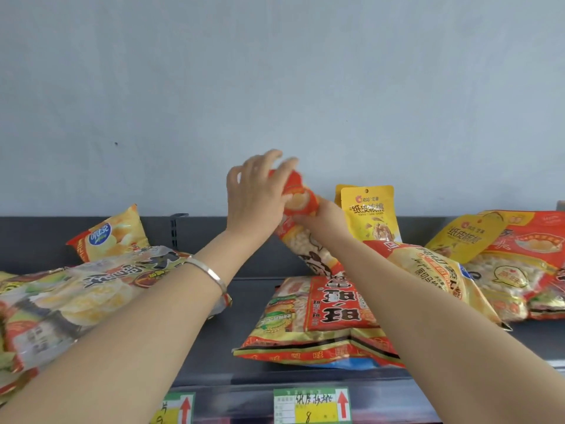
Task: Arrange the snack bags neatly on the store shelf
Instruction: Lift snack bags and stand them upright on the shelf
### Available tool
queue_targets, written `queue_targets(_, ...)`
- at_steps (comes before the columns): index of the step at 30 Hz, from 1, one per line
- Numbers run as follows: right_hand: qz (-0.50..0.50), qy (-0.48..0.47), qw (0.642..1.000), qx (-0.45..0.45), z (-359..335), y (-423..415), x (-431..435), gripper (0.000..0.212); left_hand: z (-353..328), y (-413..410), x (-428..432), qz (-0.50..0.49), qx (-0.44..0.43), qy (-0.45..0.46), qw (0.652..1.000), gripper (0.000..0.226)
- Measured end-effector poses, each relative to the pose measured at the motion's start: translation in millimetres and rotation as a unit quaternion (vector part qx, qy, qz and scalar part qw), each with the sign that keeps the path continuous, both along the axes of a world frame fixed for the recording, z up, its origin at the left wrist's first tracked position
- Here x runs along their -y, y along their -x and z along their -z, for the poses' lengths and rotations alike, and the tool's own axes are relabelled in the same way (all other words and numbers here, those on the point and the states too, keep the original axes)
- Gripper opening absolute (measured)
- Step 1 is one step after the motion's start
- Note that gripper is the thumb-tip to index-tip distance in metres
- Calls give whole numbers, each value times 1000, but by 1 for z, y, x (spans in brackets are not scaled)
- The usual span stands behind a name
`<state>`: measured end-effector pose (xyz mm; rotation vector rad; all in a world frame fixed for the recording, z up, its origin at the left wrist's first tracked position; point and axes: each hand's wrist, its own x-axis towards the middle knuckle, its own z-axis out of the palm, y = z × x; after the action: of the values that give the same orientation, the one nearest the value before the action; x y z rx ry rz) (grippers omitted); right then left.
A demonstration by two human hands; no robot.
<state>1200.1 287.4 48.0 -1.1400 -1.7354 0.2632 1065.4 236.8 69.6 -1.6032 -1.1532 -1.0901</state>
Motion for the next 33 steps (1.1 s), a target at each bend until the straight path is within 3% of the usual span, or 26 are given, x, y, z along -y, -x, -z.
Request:
queue_targets(3,-21,46,978,-202,-9,-7,6,36,9,4,9,119,220,163,954,82)
queue_targets(7,-88,135,932,-326,-15,-13,19,18,28,7,6,272,409,368,789,97)
queue_targets(9,-115,162,915,-352,-18,-15,27,17,34,6,3,321,435,422,728,98)
queue_targets(14,-136,170,912,-347,-34,-30,37,28,33,-14,0,416,451,466,637,79)
queue_targets(17,-123,131,924,-336,-45,-47,30,27,21,-36,-5,427,455,422,658,70)
queue_targets(21,-105,64,954,-273,-60,-81,19,68,-3,-80,-22,419,449,357,704,69)
queue_targets(25,-108,33,968,-226,-66,-139,-1,47,-18,-138,-48,421,444,333,717,72)
queue_targets(29,-54,30,959,-277,-59,-200,-41,66,-22,-188,-77,428,369,384,731,67)
queue_targets(31,-17,37,965,-259,-52,-223,-56,58,-20,-202,-96,392,311,405,766,65)
queue_targets(33,23,47,976,-211,-44,-242,-67,52,-15,-205,-114,296,219,411,834,66)
